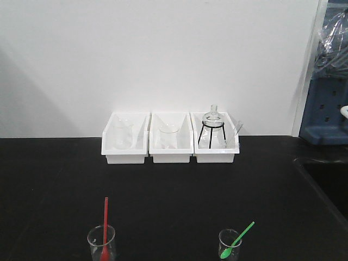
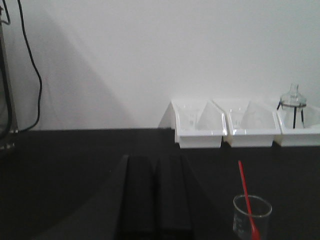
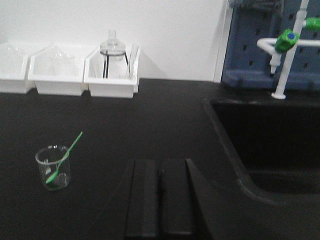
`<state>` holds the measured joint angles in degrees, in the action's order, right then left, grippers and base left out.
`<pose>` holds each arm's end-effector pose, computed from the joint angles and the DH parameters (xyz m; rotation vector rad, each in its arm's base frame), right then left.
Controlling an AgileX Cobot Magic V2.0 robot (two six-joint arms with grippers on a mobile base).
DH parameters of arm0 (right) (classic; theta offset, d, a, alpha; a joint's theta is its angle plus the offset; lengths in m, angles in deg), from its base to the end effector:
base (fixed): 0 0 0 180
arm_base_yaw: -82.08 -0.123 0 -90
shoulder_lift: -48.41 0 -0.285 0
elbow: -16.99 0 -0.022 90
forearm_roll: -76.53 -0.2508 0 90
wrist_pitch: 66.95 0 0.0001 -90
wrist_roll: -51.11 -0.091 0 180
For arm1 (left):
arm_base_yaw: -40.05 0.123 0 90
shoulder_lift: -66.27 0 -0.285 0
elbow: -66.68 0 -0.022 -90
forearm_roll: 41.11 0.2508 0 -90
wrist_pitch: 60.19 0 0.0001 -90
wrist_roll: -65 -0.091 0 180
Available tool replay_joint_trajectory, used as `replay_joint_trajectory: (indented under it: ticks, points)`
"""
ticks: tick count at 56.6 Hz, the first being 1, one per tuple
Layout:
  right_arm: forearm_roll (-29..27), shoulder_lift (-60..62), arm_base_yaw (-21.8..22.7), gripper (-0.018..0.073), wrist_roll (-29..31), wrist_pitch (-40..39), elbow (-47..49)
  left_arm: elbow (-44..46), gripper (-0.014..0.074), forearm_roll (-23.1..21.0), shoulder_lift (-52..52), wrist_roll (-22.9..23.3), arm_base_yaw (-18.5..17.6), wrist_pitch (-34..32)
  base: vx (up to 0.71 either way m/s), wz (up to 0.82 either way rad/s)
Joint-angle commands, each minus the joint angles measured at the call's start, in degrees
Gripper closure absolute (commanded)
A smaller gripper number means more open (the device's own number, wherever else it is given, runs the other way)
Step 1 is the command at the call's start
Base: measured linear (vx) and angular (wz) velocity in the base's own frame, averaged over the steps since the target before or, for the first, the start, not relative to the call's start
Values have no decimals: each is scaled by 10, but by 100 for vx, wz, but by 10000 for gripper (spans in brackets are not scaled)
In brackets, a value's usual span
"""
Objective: Sort red and green spoons into left cabinet
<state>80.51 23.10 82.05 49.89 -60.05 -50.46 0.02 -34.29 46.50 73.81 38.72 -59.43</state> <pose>0.0836 -0.0007 0.2394 -0.0358 1.7389 -0.0419 0.0716 -0.0015 0.2613 -0.0100 1.5218 -0.0451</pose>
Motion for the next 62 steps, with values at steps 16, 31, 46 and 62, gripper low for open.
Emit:
replay_joint_trajectory:
  ticks: [16, 31, 46, 62]
  points:
    - [2, -107, -1, 524, 1, -48, 21, 16, 589, -16, -57, 23, 1, -49, 0, 0]
    - [0, -144, -1, 417, -44, -78, 21, 17, 589, -50, -57, 80, 1, -67, 0, 0]
    - [5, -165, -1, 195, -76, -78, 21, 17, 573, -50, -57, 79, 2, -76, 0, 0]
    - [4, -168, -1, 82, -76, -89, 21, 17, 393, -38, -57, 74, 2, -72, 0, 0]
